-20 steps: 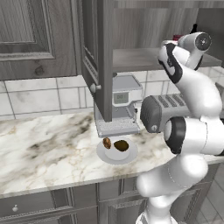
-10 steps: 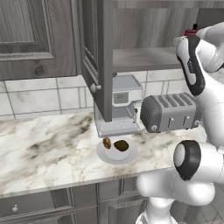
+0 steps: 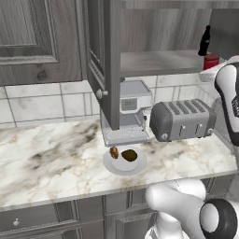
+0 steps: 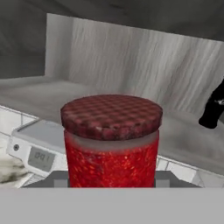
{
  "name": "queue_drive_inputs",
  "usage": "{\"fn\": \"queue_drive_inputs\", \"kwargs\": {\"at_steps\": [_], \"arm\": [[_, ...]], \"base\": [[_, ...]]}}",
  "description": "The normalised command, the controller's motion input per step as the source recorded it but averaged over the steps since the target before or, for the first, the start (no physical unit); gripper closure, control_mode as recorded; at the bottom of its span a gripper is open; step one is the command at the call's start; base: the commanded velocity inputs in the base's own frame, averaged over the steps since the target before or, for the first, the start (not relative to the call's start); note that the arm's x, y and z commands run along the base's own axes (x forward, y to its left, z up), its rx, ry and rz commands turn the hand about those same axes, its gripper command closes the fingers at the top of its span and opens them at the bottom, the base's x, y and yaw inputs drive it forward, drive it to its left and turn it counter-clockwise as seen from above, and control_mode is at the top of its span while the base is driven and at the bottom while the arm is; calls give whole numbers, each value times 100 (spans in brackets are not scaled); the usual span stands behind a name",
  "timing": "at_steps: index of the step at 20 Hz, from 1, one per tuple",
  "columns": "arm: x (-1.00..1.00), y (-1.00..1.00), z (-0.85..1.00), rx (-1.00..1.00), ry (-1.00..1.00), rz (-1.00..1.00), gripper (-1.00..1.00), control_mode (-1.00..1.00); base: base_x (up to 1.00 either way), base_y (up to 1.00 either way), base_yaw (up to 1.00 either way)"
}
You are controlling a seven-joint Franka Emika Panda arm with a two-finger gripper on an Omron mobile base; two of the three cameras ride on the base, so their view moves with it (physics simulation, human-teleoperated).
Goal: Pick the avocado and bread from the counter and place them on the plate. Then pick the jam from the cabinet and place it next to the plate. Lastly close the cabinet door.
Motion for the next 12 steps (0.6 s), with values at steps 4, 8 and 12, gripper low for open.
{"fn": "queue_drive_inputs", "kwargs": {"at_steps": [4,8,12], "arm": [[-97,46,-52,-20,0,22,100,-100],[-31,46,-51,-20,7,17,100,-100],[-1,47,-62,-23,10,13,100,-100]], "base": [[0,0,0],[0,0,0],[0,0,0]]}}
